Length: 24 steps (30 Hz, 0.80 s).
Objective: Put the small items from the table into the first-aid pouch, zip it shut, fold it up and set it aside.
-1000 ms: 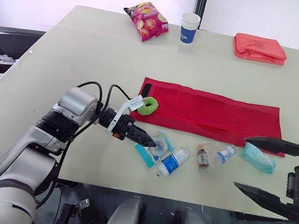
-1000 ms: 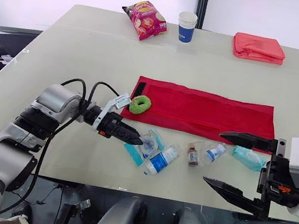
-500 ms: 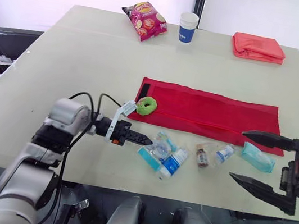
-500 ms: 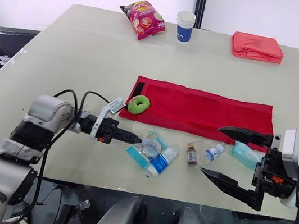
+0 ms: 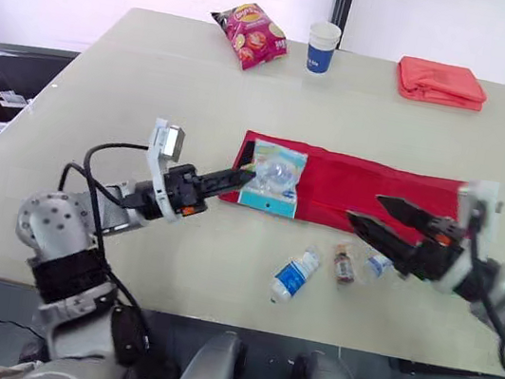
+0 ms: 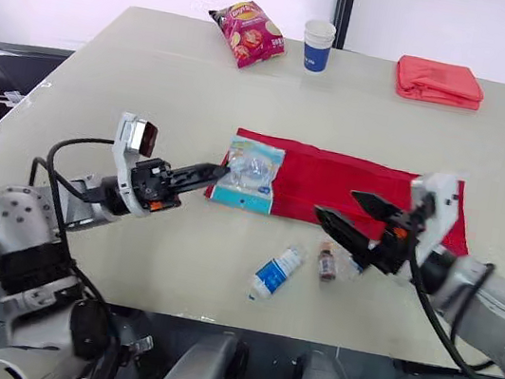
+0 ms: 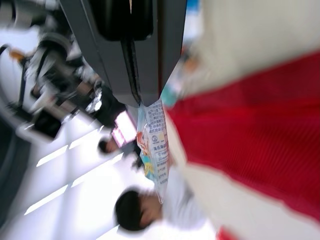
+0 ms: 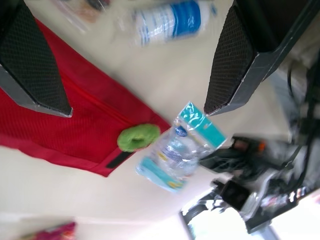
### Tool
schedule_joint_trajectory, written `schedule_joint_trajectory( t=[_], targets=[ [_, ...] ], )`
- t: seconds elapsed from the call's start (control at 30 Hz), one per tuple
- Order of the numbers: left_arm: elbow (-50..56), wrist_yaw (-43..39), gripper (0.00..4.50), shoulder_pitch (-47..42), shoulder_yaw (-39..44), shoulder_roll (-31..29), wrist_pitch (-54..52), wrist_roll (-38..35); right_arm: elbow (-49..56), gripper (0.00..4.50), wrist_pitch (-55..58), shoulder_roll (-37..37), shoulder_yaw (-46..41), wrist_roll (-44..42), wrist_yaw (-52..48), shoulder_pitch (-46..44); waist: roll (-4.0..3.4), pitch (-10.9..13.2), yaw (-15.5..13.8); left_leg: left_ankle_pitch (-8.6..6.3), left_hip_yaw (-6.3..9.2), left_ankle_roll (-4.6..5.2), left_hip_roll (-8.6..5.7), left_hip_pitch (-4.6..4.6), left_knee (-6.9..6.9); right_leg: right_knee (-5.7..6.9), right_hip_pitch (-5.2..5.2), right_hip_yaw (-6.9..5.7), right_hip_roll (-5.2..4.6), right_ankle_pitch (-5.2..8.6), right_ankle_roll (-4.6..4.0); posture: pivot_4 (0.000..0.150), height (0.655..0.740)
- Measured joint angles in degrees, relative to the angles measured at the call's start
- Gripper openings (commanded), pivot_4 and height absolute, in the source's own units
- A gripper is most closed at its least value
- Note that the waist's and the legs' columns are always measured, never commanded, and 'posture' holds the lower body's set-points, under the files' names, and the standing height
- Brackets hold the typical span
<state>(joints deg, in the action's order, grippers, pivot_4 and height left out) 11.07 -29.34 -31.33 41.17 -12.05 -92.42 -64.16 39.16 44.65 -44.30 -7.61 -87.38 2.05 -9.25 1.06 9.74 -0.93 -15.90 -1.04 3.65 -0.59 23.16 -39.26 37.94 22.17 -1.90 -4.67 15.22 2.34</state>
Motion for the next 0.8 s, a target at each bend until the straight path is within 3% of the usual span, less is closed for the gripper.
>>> schedule_joint_trajectory(
  t=[0.17, 0.23, 0.47, 0.7, 0.8],
  targets=[
    [4.6, 19.6, 0.02, -1.1, 2.8, 9.6, 3.8, -11.4, -2.8, 4.50, -2.6, 8.9, 7.4, -10.5, 14.1, -6.0, 0.00, 0.0, 0.3, 0.03, -0.03, -0.05, -0.07, -0.08, 0.01, 0.02, -0.02, 0.07, 0.04, -0.02, 0.04, 0.150, 0.7395],
    [5.2, 25.4, 0.02, 0.4, 0.8, 10.2, 6.7, -16.3, -4.1, 4.50, -3.9, 12.0, 9.3, -13.3, 17.4, -8.2, 0.01, 0.0, 0.4, 0.05, -0.04, -0.09, -0.06, -0.14, 0.04, 0.05, -0.02, 0.11, 0.08, -0.03, 0.03, 0.150, 0.7395],
    [5.8, 40.0, 0.02, 7.1, -10.9, 4.1, 20.0, -34.7, -7.3, 4.50, -7.4, 18.7, 12.3, -18.7, 23.9, -13.7, 0.00, 0.0, 0.2, 0.06, -0.05, -0.10, -0.09, -0.16, 0.07, 0.07, -0.02, 0.14, 0.13, -0.03, 0.02, 0.150, 0.7395],
    [6.9, 43.5, 0.02, 11.1, -21.2, -4.1, 29.9, -45.8, -9.2, 4.50, -7.4, 21.1, 13.8, -18.7, 25.9, -15.3, -0.01, 0.0, 0.3, 0.06, -0.06, -0.09, -0.14, -0.17, 0.11, 0.07, -0.01, 0.17, 0.29, -0.02, 0.01, 0.150, 0.7395],
    [7.4, 43.1, 0.00, 12.3, -24.0, -6.9, 32.4, -46.9, -9.9, 3.63, -7.5, 22.3, 13.8, -18.7, 26.2, -15.4, -0.03, 0.0, 0.3, 0.06, -0.07, -0.09, -0.12, -0.18, 0.12, 0.08, -0.01, 0.22, 0.46, -0.02, 0.01, 0.150, 0.7395]
  ],
)
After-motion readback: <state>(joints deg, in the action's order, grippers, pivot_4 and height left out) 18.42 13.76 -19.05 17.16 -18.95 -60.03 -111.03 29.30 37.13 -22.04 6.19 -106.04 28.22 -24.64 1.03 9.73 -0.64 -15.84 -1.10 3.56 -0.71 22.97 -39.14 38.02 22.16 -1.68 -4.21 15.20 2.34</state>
